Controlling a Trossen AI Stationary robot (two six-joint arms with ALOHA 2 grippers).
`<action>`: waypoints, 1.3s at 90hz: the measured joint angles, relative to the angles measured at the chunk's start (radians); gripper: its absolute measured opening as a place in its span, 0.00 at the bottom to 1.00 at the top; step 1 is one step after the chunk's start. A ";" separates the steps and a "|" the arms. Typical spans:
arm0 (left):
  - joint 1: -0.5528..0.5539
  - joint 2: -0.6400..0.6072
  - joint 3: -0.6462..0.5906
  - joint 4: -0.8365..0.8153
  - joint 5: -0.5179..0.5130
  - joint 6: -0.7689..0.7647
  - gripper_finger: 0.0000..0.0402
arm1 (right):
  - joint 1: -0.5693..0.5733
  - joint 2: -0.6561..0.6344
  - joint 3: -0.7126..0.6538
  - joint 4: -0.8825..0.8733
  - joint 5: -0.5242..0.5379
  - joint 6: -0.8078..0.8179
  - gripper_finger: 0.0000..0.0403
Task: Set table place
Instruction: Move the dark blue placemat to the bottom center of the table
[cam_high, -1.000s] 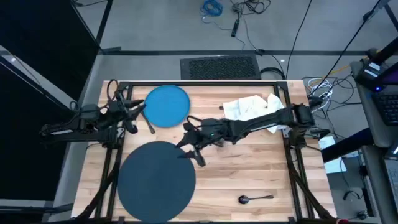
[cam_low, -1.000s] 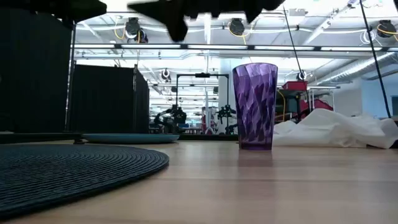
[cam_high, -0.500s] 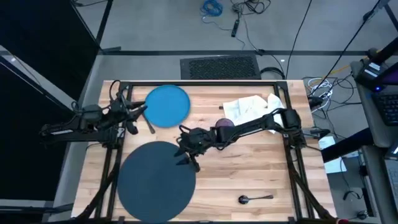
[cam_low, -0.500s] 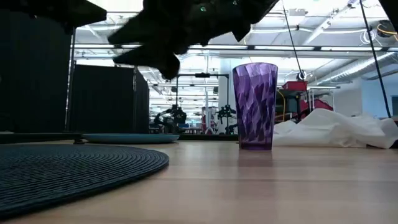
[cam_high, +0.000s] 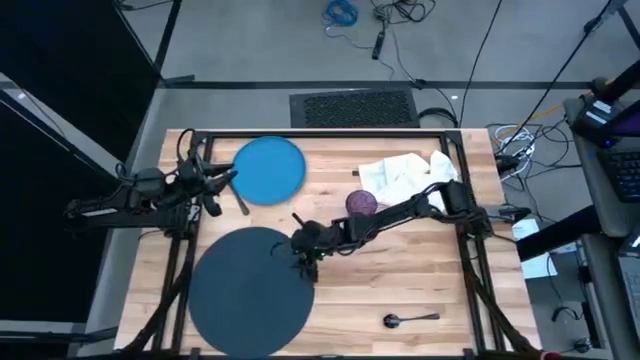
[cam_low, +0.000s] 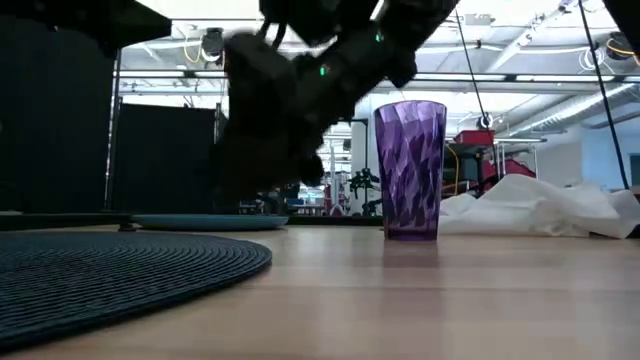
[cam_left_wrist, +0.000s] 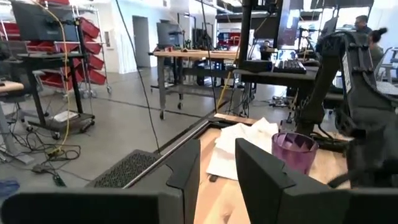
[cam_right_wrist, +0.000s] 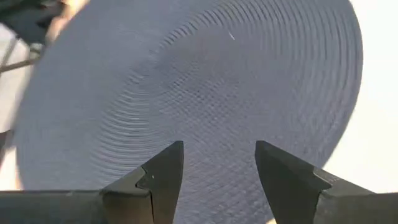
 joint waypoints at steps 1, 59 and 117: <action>0.000 0.000 0.000 -0.001 0.000 0.000 0.21 | 0.001 0.003 0.000 0.000 0.005 0.004 0.46; 0.000 0.002 0.000 -0.002 0.000 0.003 0.21 | 0.095 0.048 0.001 -0.062 0.243 -0.081 0.46; 0.000 0.002 0.000 -0.002 0.000 -0.003 0.21 | 0.141 0.014 0.005 -0.405 0.219 0.046 0.08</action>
